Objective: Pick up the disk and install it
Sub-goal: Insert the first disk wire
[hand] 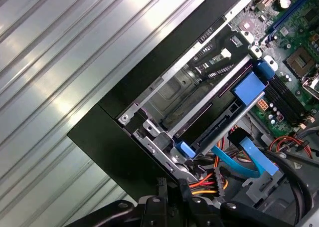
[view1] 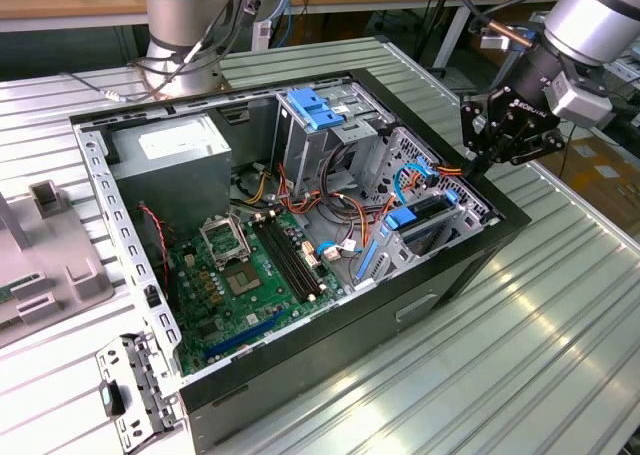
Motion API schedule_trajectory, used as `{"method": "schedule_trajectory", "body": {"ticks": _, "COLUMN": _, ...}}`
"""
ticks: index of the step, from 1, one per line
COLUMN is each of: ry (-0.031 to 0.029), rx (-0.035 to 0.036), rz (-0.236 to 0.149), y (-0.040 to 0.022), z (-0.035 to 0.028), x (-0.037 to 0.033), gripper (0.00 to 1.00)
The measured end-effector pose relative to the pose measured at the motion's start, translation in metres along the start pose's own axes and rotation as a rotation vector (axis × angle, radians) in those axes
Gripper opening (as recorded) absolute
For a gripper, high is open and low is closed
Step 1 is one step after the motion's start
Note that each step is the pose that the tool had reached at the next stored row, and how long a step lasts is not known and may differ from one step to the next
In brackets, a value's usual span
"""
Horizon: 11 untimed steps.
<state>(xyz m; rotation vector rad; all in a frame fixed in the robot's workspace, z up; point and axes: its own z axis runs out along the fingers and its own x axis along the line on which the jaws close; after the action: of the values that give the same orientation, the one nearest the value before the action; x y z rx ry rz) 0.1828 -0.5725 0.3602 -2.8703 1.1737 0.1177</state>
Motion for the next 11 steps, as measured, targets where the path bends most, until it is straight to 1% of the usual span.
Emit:
{"method": "schedule_trajectory", "body": {"ticks": 1, "ry": -0.0002, "rx": 0.0001, "rz": 0.0, "y": 0.0, "z": 0.0002, "x": 0.0, "gripper": 0.2}}
{"method": "schedule_trajectory", "body": {"ticks": 8, "ry": -0.0001, "rx": -0.0001, "rz": -0.003, "y": 0.0, "z": 0.0007, "x": 0.0, "gripper": 0.2}}
{"method": "schedule_trajectory", "body": {"ticks": 11, "ry": -0.0011, "rx": 0.0007, "rz": -0.003, "y": 0.0, "z": 0.0008, "x": 0.0, "gripper": 0.2}}
